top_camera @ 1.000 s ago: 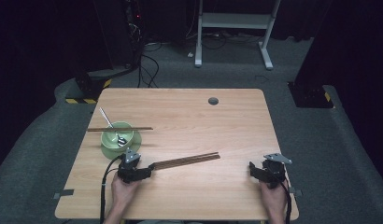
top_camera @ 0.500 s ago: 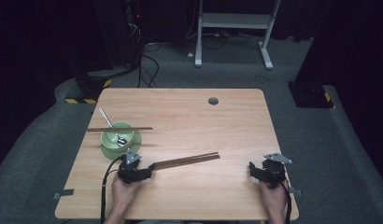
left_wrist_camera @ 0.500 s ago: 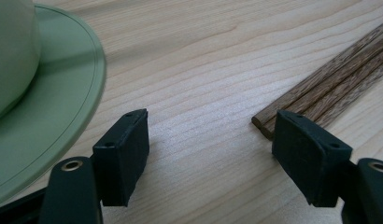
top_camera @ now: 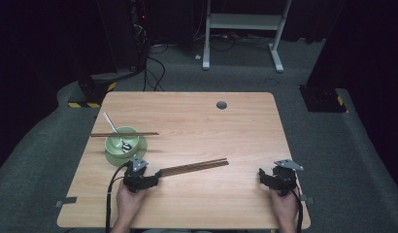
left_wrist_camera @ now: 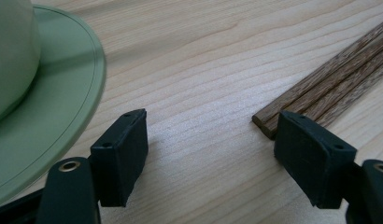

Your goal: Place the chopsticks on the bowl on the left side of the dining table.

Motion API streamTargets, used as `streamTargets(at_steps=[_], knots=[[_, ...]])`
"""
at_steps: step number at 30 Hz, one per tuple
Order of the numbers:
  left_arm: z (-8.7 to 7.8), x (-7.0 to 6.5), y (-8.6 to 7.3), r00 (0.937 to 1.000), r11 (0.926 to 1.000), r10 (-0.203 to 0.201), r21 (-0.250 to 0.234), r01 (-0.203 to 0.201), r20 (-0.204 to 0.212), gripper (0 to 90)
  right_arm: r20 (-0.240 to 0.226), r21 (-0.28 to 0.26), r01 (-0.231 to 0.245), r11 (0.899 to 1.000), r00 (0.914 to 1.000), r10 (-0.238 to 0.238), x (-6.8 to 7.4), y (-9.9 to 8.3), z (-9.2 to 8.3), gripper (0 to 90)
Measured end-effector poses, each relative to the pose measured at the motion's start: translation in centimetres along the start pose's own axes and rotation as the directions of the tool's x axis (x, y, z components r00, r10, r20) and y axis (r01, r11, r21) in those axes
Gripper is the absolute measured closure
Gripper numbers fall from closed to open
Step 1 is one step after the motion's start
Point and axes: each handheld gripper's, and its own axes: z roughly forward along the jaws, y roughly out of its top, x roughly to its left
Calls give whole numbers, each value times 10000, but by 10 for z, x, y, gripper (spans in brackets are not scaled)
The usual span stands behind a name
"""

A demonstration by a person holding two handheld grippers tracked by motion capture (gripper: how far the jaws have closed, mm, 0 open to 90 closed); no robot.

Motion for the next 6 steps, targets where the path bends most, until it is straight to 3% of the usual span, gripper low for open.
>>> streamTargets(at_steps=[6], knots=[[0, 0, 0, 10000, 10000, -38, -17, 38, -20, 261, 13, 0, -7, 10000, 10000, 7, 0, 0, 0, 235]])
